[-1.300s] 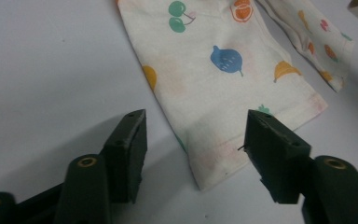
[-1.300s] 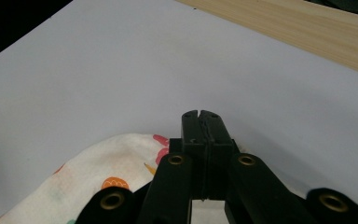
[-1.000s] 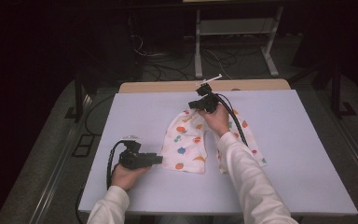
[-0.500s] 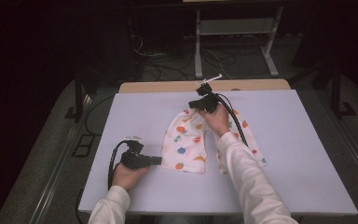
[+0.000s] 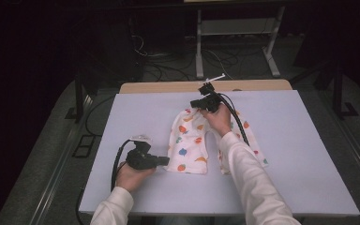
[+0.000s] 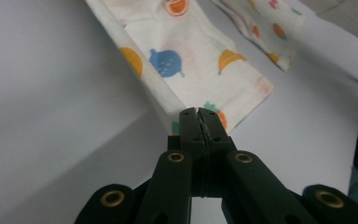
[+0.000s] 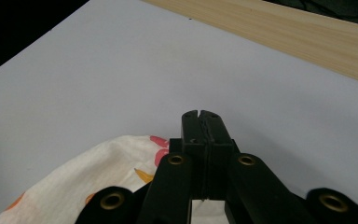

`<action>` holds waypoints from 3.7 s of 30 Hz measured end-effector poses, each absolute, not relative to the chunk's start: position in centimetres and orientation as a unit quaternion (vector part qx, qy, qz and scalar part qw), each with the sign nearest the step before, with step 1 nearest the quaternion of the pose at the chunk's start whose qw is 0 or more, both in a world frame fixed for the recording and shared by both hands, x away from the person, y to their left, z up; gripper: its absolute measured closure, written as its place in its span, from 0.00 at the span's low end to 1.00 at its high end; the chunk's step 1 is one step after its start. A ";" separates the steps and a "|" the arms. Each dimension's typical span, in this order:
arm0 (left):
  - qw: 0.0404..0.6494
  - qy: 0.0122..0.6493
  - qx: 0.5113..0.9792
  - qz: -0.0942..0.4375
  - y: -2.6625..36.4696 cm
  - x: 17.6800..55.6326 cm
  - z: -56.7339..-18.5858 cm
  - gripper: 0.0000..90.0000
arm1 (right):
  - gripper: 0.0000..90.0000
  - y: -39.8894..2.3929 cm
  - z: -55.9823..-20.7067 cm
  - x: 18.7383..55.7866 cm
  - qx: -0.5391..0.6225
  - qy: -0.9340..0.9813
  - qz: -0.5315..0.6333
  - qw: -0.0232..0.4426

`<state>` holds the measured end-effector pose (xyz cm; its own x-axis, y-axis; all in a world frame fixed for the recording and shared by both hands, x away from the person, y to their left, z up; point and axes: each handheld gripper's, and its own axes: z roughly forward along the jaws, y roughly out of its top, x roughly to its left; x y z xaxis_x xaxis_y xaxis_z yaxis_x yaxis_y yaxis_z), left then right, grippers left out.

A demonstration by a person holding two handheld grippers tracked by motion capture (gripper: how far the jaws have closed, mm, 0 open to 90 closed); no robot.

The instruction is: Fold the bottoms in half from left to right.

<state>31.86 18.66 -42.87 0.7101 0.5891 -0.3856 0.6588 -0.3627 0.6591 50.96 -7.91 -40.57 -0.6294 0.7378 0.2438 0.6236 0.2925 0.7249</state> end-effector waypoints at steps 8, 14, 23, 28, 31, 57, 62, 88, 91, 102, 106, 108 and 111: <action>0.437 0.349 0.828 -0.040 17.3 31.4 -41.1 0.99 | 0.98 -8.3 -40.4 51.0 0.425 0.799 0.420 0.067; 0.452 0.333 0.826 -0.044 16.5 31.1 -40.2 0.99 | 0.98 -8.9 -40.0 50.9 0.424 0.797 0.424 0.067; 0.472 0.301 0.828 -0.045 14.6 30.7 -38.9 0.99 | 0.98 -9.8 -39.6 50.8 0.425 0.791 0.434 0.069; 0.478 0.284 0.830 -0.048 13.1 30.6 -38.1 0.99 | 0.98 -10.4 -39.5 50.8 0.429 0.788 0.435 0.071; 0.481 0.274 0.831 -0.053 12.1 30.6 -37.8 0.99 | 0.98 -11.0 -39.4 50.8 0.434 0.783 0.441 0.068; 0.461 0.224 0.856 -0.069 4.3 32.2 -37.0 0.99 | 0.98 -15.0 -39.9 51.8 0.455 0.762 0.458 0.049; 0.460 0.223 0.856 -0.078 2.9 32.4 -37.7 0.99 | 0.98 -15.4 -39.8 51.8 0.454 0.765 0.454 0.051; 0.475 0.233 0.844 -0.080 -2.6 33.1 -40.4 0.99 | 0.98 -18.3 -40.2 52.8 0.422 0.793 0.435 0.057; 0.470 0.239 0.846 -0.079 -3.2 33.1 -40.7 0.99 | 0.98 -18.7 -40.4 52.8 0.415 0.798 0.434 0.058; 0.452 0.263 0.849 -0.074 -5.8 33.2 -41.6 0.99 | 0.98 -20.8 -41.2 52.7 0.403 0.805 0.430 0.070; 0.450 0.273 0.847 -0.079 -7.0 33.4 -42.1 0.99 | 0.98 -21.8 -41.3 52.7 0.404 0.806 0.425 0.083; 0.446 0.277 0.848 -0.078 -7.5 33.5 -42.3 0.99 | 0.98 -22.1 -41.4 52.7 0.402 0.807 0.425 0.085; 0.443 0.276 0.849 -0.080 -8.2 33.7 -42.5 0.99 | 0.98 -22.5 -41.6 52.7 0.401 0.807 0.426 0.085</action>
